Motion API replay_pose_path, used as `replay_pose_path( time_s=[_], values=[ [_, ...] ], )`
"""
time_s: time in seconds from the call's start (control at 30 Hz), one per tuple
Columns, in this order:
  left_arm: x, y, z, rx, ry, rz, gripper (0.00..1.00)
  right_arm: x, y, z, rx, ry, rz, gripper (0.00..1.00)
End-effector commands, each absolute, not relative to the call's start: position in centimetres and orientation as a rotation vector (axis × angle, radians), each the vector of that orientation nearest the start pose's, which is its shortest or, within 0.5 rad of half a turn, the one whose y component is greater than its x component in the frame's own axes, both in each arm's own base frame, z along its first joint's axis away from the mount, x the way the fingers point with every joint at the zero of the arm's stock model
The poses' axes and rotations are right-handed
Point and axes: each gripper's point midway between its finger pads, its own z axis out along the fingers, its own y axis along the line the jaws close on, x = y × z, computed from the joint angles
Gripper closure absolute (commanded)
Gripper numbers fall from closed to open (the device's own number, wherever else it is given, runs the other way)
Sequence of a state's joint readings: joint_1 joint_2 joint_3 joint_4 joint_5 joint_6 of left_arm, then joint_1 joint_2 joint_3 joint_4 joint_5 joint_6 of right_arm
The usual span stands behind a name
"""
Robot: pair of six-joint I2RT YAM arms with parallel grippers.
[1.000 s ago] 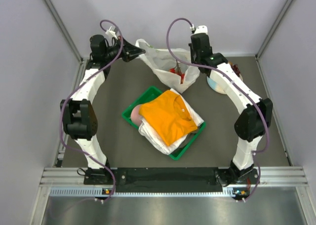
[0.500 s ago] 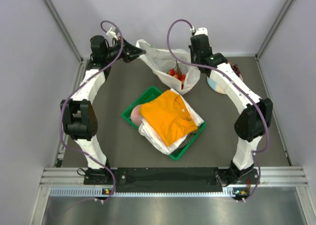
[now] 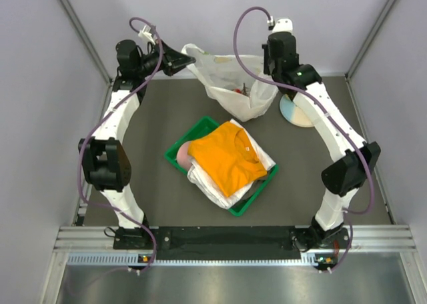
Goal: Place the fruits into the plastic bag
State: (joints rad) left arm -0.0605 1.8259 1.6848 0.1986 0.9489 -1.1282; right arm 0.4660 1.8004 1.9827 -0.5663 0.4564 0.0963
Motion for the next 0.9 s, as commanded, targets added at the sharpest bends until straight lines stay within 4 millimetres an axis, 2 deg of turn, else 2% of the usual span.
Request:
replay_pose_path(
  time_s=[0.0, 0.07, 0.17, 0.33, 0.4, 0.5, 0.63, 0.73, 0.83, 0.87],
  values=[
    [45.6, -18.8, 44.1, 0.011, 1.666, -1.589, 1.0, 47.7, 14.5, 42.4, 0.027, 1.741, -0.038, 1.0],
    [45.6, -18.4, 44.3, 0.0, 1.659, -1.587, 1.0, 47.4, 14.5, 43.4, 0.029, 1.718, -0.029, 1.0],
    [45.9, -18.2, 43.7, -0.014, 1.673, -1.573, 1.0, 47.5, 14.4, 43.4, 0.027, 1.708, -0.044, 1.0],
    [46.5, -18.1, 40.2, -0.073, 1.755, -1.572, 1.0, 48.5, 15.0, 39.8, 0.001, 1.789, -0.059, 1.0],
    [46.6, -18.2, 38.9, -0.093, 1.796, -1.565, 1.0, 48.9, 15.5, 37.6, -0.017, 1.842, -0.062, 1.0],
    [46.8, -18.1, 37.2, -0.099, 1.841, -1.537, 1.0, 49.3, 16.1, 35.2, -0.017, 1.9, -0.05, 0.94],
    [47.0, -18.1, 35.8, -0.098, 1.874, -1.521, 1.0, 49.2, 17.0, 34.4, -0.046, 1.928, -0.004, 0.87],
    [47.1, -18.2, 35.1, -0.099, 1.888, -1.522, 1.0, 49.3, 17.7, 34.1, -0.072, 1.935, 0.025, 0.74],
    [47.2, -18.5, 34.7, -0.097, 1.897, -1.526, 1.0, 49.2, 18.0, 34.3, -0.082, 1.94, 0.049, 0.51],
    [47.2, -18.6, 34.6, -0.095, 1.9, -1.527, 1.0, 49.2, 18.2, 34.3, -0.088, 1.94, 0.058, 0.39]
  ],
)
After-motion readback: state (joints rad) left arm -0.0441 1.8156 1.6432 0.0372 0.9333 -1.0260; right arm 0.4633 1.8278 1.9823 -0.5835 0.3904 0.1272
